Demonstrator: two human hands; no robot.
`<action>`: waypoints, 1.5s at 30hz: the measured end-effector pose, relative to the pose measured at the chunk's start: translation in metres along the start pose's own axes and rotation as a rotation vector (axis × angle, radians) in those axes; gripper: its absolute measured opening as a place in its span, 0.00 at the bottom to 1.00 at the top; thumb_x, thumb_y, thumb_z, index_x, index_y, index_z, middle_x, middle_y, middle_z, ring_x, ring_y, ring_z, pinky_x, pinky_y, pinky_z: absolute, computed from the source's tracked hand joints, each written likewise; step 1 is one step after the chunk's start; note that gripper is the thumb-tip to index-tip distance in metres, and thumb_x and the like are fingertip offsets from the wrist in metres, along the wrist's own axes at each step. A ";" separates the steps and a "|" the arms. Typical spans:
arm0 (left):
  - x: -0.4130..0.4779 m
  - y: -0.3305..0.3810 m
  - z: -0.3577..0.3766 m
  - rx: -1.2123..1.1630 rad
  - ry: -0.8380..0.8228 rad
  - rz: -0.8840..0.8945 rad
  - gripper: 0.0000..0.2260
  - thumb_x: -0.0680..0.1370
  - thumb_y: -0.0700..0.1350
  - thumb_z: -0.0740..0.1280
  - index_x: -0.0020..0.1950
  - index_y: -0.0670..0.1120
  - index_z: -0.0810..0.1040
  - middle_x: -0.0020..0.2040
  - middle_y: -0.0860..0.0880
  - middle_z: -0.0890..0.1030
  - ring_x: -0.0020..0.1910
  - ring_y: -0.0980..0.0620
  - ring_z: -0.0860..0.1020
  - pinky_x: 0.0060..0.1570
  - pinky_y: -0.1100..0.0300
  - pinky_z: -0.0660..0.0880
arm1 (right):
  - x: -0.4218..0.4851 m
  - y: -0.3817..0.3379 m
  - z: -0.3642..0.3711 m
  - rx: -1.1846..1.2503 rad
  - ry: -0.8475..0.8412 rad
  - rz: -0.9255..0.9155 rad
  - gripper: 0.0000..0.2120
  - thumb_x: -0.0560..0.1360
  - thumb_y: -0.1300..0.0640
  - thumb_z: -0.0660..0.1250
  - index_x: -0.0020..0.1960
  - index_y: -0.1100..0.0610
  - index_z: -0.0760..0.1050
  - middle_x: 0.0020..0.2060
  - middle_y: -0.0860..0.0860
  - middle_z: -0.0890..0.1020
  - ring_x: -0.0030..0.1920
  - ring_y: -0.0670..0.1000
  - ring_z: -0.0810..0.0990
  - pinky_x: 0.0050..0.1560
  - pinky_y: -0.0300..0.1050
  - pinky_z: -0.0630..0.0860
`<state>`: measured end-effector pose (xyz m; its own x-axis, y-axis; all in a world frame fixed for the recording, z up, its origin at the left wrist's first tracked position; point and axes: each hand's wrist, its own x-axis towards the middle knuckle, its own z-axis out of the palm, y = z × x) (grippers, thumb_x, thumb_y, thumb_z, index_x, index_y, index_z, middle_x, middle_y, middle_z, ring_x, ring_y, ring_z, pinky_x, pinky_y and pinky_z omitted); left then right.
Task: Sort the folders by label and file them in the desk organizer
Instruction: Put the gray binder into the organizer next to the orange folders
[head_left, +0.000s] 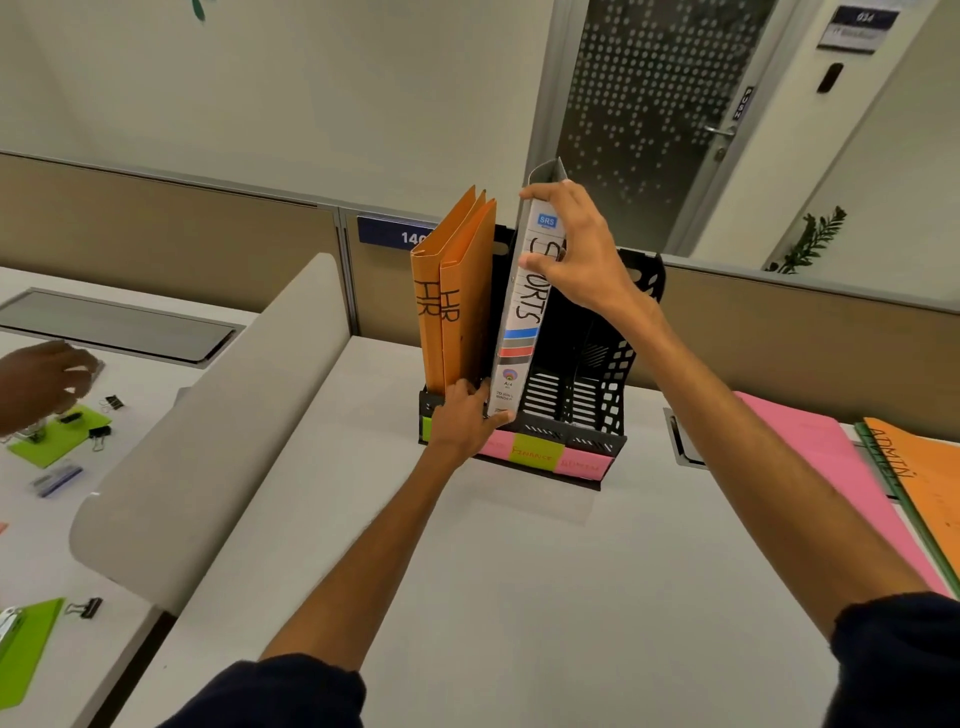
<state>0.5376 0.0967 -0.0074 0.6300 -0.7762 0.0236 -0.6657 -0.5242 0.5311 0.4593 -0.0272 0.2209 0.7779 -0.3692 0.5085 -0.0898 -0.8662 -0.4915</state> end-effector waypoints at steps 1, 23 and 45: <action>0.001 0.001 0.002 0.001 0.008 -0.012 0.30 0.78 0.62 0.60 0.77 0.52 0.58 0.65 0.44 0.68 0.67 0.45 0.68 0.62 0.47 0.73 | -0.001 0.001 -0.001 -0.008 -0.001 0.000 0.27 0.72 0.60 0.73 0.68 0.50 0.68 0.66 0.52 0.67 0.73 0.55 0.63 0.61 0.56 0.78; 0.010 0.025 0.017 -0.032 0.173 -0.119 0.32 0.74 0.69 0.60 0.69 0.48 0.68 0.62 0.45 0.73 0.62 0.46 0.72 0.56 0.50 0.75 | -0.005 0.002 0.006 0.022 0.081 -0.018 0.27 0.71 0.63 0.71 0.67 0.51 0.69 0.66 0.52 0.67 0.76 0.56 0.56 0.66 0.44 0.68; 0.022 0.033 0.032 0.107 0.233 -0.215 0.28 0.77 0.65 0.58 0.62 0.42 0.72 0.59 0.43 0.71 0.61 0.45 0.70 0.50 0.52 0.75 | -0.019 0.017 0.005 0.000 0.094 0.009 0.26 0.68 0.63 0.73 0.64 0.56 0.70 0.63 0.53 0.70 0.72 0.56 0.64 0.73 0.52 0.66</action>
<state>0.5165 0.0516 -0.0168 0.8267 -0.5496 0.1204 -0.5383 -0.7104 0.4534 0.4460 -0.0328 0.1995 0.7152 -0.4071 0.5681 -0.0964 -0.8626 -0.4966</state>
